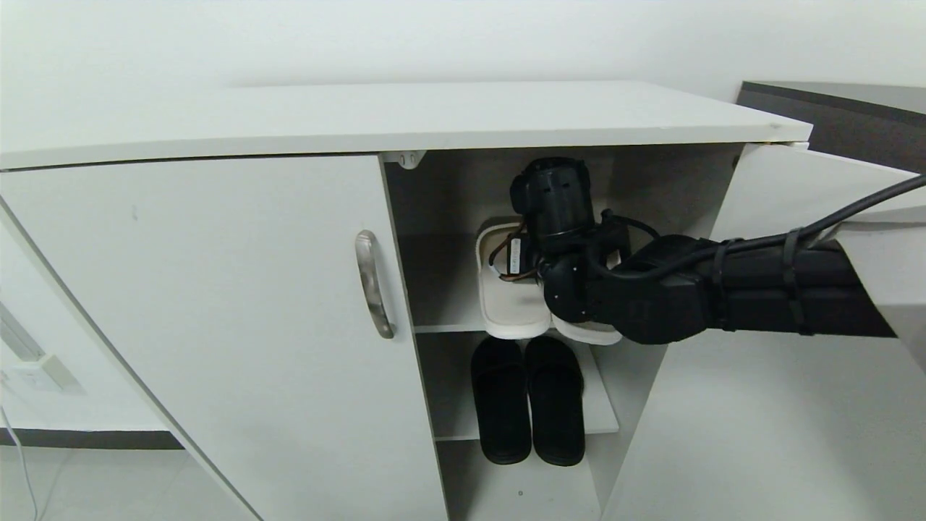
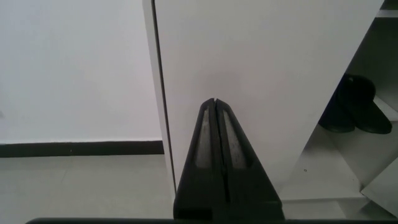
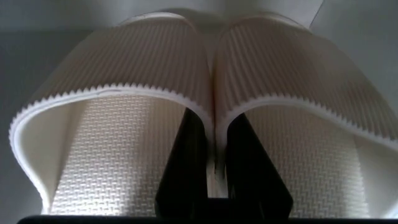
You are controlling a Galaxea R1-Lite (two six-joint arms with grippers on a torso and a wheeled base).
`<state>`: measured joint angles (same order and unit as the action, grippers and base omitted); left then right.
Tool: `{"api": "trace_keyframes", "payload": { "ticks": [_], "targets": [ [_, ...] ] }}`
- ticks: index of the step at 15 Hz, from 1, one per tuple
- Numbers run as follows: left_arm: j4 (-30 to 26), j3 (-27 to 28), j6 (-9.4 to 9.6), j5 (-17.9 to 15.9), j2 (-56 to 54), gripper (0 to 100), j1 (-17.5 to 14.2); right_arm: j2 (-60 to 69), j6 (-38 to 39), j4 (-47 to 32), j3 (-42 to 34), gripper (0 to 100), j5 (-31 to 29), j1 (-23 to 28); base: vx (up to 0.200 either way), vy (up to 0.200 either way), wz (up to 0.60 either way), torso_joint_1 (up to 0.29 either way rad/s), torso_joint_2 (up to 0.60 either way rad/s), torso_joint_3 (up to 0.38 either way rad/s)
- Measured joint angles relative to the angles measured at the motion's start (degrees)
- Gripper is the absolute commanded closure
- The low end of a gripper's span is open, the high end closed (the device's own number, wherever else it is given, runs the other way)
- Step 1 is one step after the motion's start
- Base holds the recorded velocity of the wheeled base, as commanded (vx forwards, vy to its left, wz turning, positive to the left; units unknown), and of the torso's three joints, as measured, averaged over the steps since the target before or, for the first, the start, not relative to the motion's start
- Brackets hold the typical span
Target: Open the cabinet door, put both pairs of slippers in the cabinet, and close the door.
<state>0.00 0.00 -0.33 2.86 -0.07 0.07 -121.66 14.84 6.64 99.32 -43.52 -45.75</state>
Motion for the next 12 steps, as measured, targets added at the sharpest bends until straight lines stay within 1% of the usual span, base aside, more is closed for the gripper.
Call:
{"api": "trace_keyframes", "payload": {
  "ticks": [4,6,10,11,12],
  "targets": [
    [0.0,0.0,0.00,0.0,0.0,100,0.0,-3.3,0.0,-1.9,5.1,100,0.5,1.3,0.000,0.000,0.00,0.000,0.00,0.000],
    [0.0,0.0,0.00,0.0,0.0,100,0.0,-4.3,0.1,-2.1,5.5,100,1.8,1.4,0.000,0.000,0.00,0.000,0.00,0.000],
    [0.0,0.0,0.01,0.0,0.0,100,0.0,-5.0,0.1,-2.2,5.6,100,2.4,1.9,0.000,0.000,0.00,0.000,0.00,0.000],
    [0.0,0.0,0.01,0.0,0.0,100,0.0,-5.0,0.1,-2.2,5.6,0,2.4,1.8,0.000,0.000,0.00,0.000,0.00,0.000],
    [0.0,0.0,0.00,0.0,0.0,100,0.0,-5.1,0.1,-2.2,5.5,0,2.4,1.8,0.000,0.000,0.00,0.000,0.00,0.000]
  ]
}}
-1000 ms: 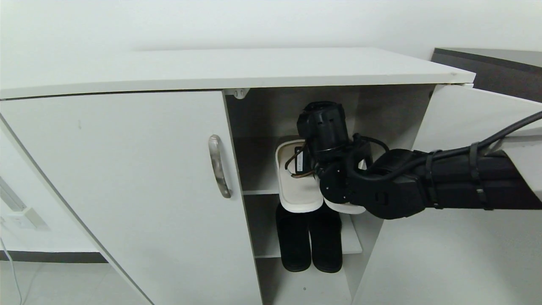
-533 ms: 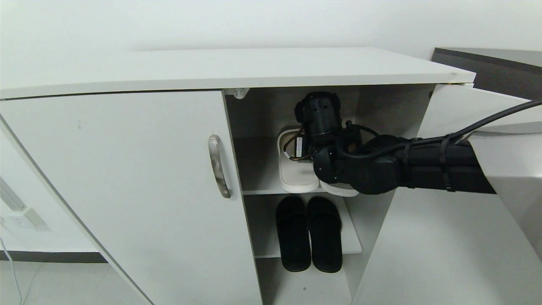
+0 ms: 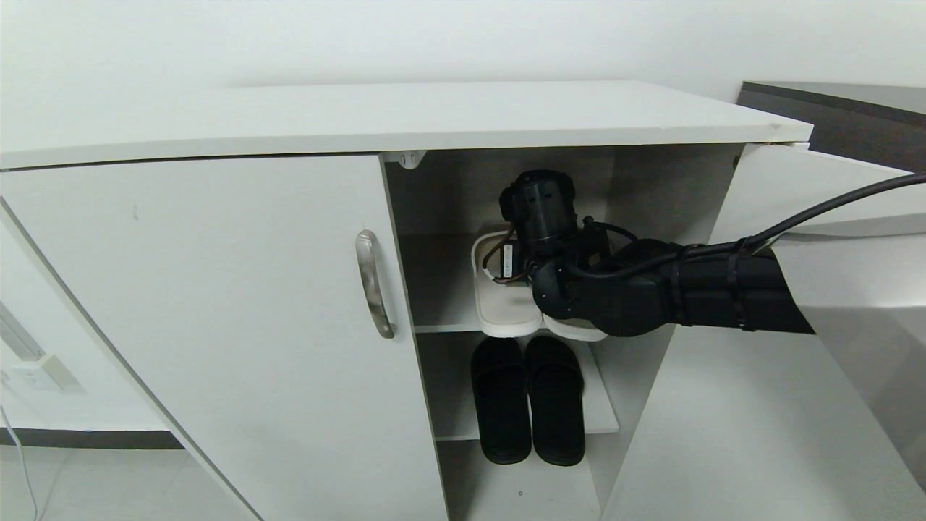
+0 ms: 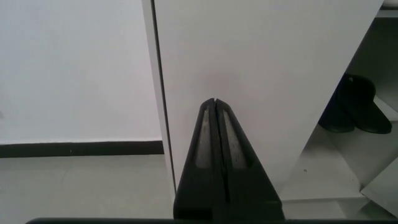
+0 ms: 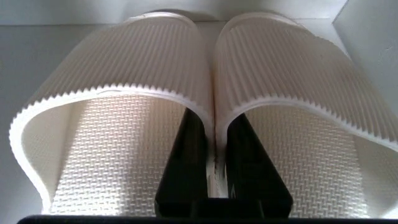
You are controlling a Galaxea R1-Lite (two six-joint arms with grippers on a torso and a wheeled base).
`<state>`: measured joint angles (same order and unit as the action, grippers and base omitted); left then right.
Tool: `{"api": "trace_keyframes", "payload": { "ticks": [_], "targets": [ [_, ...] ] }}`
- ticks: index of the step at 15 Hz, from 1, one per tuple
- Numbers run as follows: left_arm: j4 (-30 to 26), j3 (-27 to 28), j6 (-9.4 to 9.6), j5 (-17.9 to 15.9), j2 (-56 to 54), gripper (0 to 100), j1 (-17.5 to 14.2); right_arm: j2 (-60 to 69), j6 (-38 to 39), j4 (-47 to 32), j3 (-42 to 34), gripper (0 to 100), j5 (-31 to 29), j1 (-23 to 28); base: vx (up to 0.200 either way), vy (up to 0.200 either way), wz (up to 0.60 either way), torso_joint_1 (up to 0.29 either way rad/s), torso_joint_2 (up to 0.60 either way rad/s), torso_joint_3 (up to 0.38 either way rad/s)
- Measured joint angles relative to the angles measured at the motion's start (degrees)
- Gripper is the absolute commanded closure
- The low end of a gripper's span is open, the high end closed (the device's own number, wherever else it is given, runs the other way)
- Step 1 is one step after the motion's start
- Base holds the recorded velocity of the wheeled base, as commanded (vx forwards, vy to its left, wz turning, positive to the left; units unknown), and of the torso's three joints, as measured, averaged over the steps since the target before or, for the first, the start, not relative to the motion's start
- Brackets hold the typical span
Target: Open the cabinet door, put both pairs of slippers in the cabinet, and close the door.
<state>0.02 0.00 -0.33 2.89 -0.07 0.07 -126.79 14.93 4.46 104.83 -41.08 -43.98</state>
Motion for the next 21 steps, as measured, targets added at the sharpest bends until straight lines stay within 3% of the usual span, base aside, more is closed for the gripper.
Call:
{"api": "trace_keyframes", "payload": {
  "ticks": [9,12,21],
  "targets": [
    [0.0,0.0,-0.10,0.0,0.0,100,0.0,3.6,0.6,0.8,-6.5,0,-0.4,-1.2,0.000,0.000,0.00,0.000,0.00,0.000],
    [0.0,0.0,-0.10,0.0,0.0,100,0.0,7.6,0.8,3.3,-13.7,0,-0.5,-2.7,0.000,0.000,0.00,0.000,0.00,0.000],
    [0.0,0.0,-0.13,0.0,0.0,100,0.0,23.3,0.0,20.9,-41.9,0,0.4,-11.4,0.000,0.000,0.00,0.000,0.00,0.000]
  ]
}}
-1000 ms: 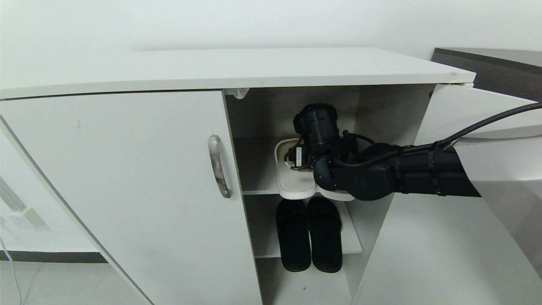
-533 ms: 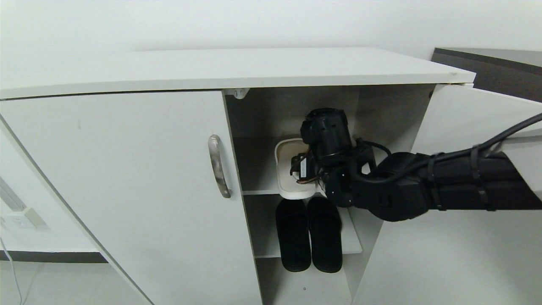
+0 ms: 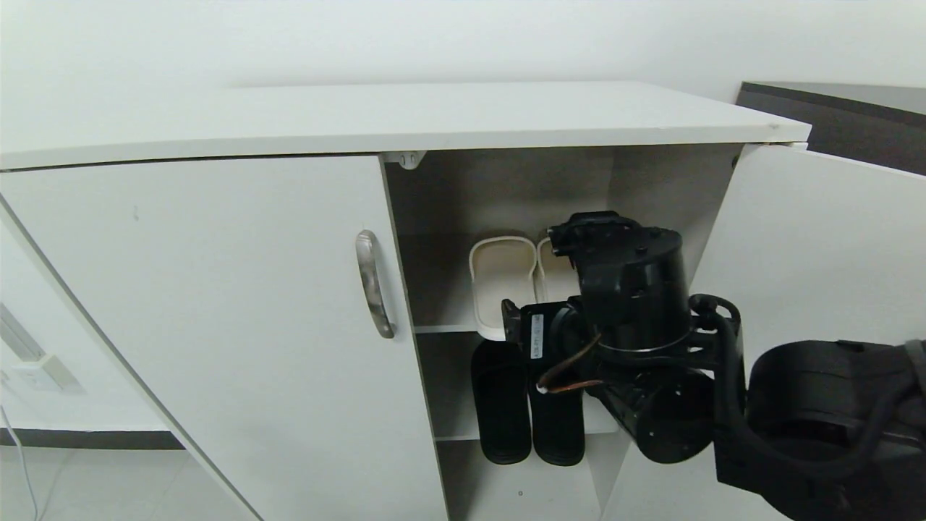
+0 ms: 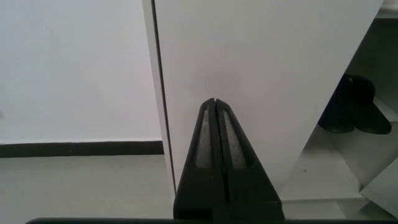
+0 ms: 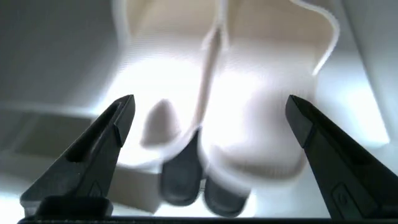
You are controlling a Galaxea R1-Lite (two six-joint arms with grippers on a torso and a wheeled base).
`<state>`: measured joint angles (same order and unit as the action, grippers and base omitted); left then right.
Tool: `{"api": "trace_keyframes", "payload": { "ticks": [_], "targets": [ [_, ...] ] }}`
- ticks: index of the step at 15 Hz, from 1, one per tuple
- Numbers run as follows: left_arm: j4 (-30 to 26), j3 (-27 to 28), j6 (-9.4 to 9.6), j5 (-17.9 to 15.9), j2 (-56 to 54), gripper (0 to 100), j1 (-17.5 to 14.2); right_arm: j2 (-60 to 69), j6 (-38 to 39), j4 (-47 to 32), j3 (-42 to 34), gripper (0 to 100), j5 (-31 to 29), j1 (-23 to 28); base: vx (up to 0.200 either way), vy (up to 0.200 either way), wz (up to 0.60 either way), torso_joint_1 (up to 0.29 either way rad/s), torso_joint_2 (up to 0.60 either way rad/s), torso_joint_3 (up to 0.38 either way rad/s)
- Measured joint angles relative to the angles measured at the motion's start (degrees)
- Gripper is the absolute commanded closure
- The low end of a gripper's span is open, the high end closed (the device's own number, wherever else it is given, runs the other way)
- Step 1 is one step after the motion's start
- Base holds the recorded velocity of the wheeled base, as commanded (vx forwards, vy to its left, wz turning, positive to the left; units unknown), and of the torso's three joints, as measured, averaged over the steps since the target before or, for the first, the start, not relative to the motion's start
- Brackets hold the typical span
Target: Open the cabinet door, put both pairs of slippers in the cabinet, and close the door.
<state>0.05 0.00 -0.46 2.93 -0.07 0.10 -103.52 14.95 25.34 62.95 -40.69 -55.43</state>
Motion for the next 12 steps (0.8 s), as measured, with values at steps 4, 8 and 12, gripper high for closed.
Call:
{"api": "trace_keyframes", "payload": {
  "ticks": [4,8,12],
  "targets": [
    [0.0,0.0,-0.02,0.0,0.0,100,0.0,2.1,-0.9,1.6,-3.4,100,0.4,-2.3,0.000,0.000,0.00,0.000,0.00,0.000],
    [0.0,0.0,0.09,0.0,0.0,100,0.0,2.3,-0.9,1.7,-4.0,100,0.8,-3.3,0.000,0.000,0.00,0.000,0.00,0.000],
    [0.0,0.0,0.04,0.0,0.0,100,0.0,2.3,-0.9,1.7,-4.4,100,0.8,-3.4,0.000,0.000,0.00,0.000,0.00,0.000]
  ]
}}
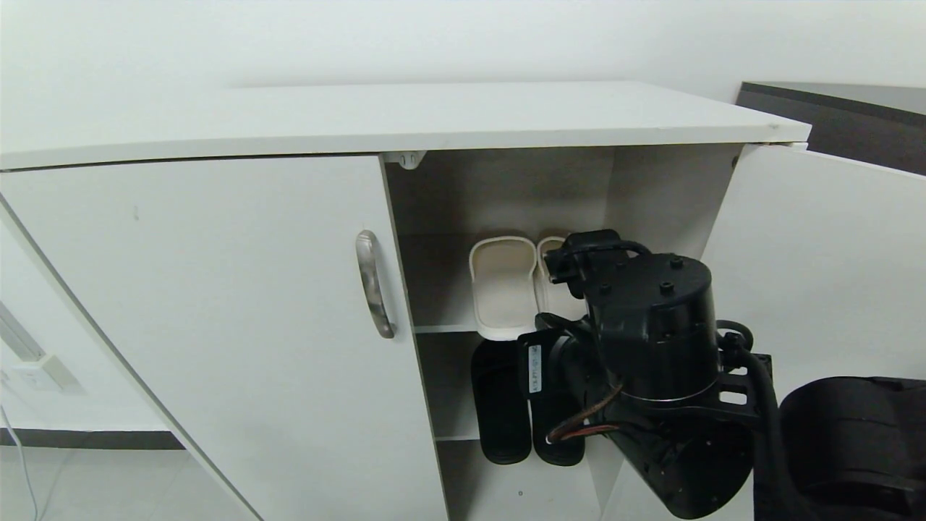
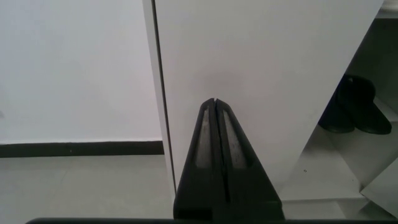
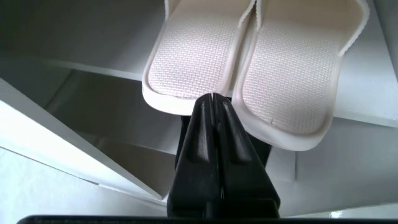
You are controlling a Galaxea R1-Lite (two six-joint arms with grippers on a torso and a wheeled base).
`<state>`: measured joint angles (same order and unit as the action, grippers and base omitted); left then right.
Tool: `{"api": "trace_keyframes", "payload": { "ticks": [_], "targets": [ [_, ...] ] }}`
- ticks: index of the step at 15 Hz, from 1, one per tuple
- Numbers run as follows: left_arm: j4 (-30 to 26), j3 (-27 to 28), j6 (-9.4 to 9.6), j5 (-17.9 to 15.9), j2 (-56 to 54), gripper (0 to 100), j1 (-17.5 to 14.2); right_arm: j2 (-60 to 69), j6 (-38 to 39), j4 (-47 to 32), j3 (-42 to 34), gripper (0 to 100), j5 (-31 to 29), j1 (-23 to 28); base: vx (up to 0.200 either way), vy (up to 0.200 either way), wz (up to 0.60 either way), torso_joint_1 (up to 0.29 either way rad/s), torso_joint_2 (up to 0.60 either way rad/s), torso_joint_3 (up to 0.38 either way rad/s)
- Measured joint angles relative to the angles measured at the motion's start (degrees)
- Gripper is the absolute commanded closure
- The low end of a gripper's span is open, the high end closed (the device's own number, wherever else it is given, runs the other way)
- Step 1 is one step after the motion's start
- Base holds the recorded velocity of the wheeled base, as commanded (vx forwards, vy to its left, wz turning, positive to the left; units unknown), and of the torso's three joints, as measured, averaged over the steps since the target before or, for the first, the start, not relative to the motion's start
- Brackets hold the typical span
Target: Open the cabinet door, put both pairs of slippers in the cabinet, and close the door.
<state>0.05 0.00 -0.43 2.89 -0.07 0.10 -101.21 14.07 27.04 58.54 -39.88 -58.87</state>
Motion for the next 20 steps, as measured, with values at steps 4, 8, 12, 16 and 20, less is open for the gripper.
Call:
{"api": "trace_keyframes", "payload": {
  "ticks": [4,8,12,16,20],
  "targets": [
    [0.0,0.0,0.00,0.0,0.0,100,0.0,0.0,-0.4,0.0,-0.4,100,0.0,-0.1,0.000,0.000,0.00,0.000,0.00,0.000],
    [0.0,0.0,0.02,0.0,0.0,100,0.0,0.0,-0.6,0.1,-0.7,100,0.0,-0.1,-0.050,0.000,0.00,0.001,0.00,0.001],
    [0.0,0.0,0.00,-0.2,0.0,100,0.0,-0.1,-0.6,0.1,-0.7,100,0.0,-0.2,-0.200,0.000,0.00,0.006,0.00,-0.001],
    [0.0,0.0,0.00,-0.2,0.0,100,0.0,-0.1,-0.6,0.1,-0.9,100,0.0,-0.2,-0.200,0.000,0.00,0.001,0.00,0.004],
    [0.0,0.0,0.00,-0.2,0.0,100,0.0,-0.1,-0.7,0.1,-1.5,100,1.6,-0.1,-0.200,0.000,0.00,0.005,0.01,0.005]
  ]
}}
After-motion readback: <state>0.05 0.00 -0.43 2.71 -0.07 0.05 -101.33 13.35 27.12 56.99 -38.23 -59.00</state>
